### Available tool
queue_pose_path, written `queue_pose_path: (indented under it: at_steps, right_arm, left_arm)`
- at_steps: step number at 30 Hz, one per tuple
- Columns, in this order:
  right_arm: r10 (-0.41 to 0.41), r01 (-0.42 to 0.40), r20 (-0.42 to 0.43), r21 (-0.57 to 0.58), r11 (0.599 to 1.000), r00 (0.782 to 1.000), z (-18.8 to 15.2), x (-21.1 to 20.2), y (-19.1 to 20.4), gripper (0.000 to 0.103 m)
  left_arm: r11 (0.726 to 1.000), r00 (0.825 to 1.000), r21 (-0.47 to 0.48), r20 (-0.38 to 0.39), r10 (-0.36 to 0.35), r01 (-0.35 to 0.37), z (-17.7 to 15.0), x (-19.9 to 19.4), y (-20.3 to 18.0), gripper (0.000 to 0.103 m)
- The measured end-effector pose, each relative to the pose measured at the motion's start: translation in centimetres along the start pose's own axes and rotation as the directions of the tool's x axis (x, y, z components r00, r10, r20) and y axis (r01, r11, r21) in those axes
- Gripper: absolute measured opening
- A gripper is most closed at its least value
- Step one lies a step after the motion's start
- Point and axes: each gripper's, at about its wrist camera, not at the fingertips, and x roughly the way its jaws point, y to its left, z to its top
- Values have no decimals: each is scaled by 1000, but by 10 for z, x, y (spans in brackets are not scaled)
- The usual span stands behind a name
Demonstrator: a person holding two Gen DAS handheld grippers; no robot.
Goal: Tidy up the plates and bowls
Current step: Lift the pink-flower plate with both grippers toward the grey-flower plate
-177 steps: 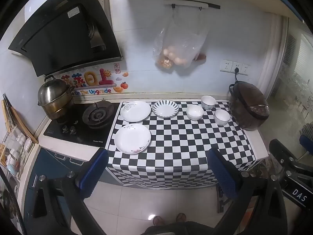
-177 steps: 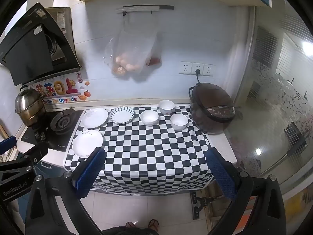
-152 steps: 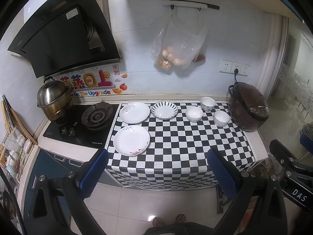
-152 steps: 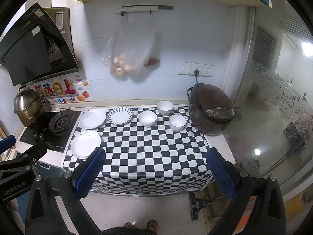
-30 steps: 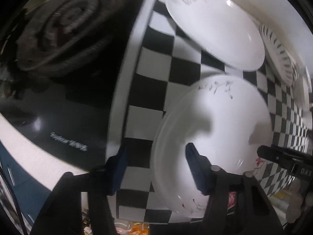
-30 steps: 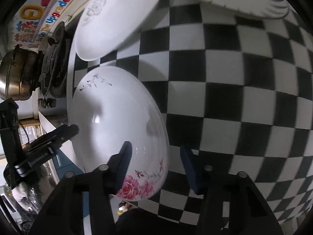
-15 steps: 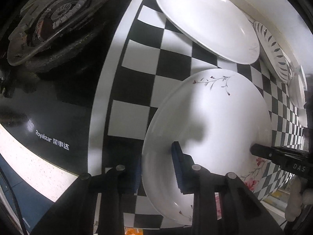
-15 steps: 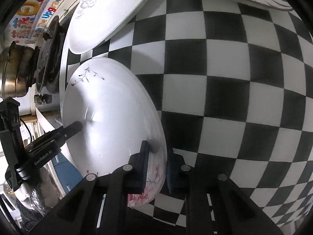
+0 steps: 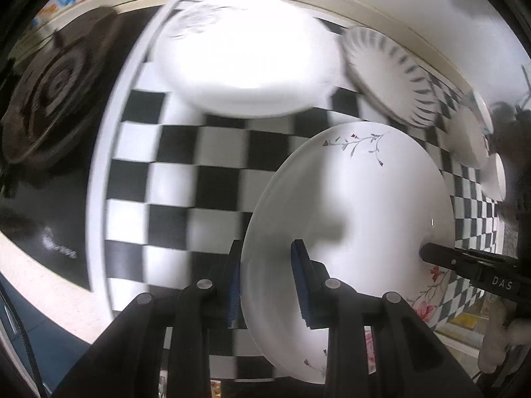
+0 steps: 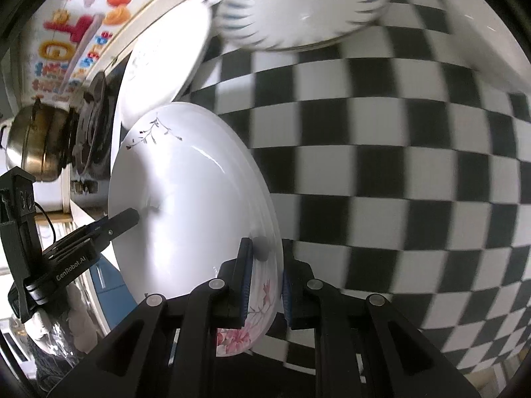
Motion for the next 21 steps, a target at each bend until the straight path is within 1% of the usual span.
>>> queue_pose_path:
  at_steps: [5, 7, 13, 16, 21]
  right_arm:
    - [-6, 5, 21, 45, 999, 1000, -6, -13, -26, 17]
    - [-11, 10, 28, 52, 999, 1000, -6, -16, -37, 17]
    - [-4, 3, 26, 57, 998, 1000, 0, -18, -59, 17]
    - [2, -3, 19, 60, 998, 1000, 0, -16, -73, 17]
    - [1, 0, -8, 50, 999, 1000, 4, -4, -78, 17]
  left_arm:
    - [999, 1000, 46, -8, 4, -4, 11, 15, -39, 26]
    - [999, 1000, 48, -14, 3, -3, 11, 17, -48, 26]
    - [999, 1000, 53, -23, 14, -13, 12, 27, -65, 26]
    - [998, 999, 55, -38, 28, -26, 12, 38, -78, 26]
    - [998, 997, 38, -51, 51, -49, 11, 51, -84, 26]
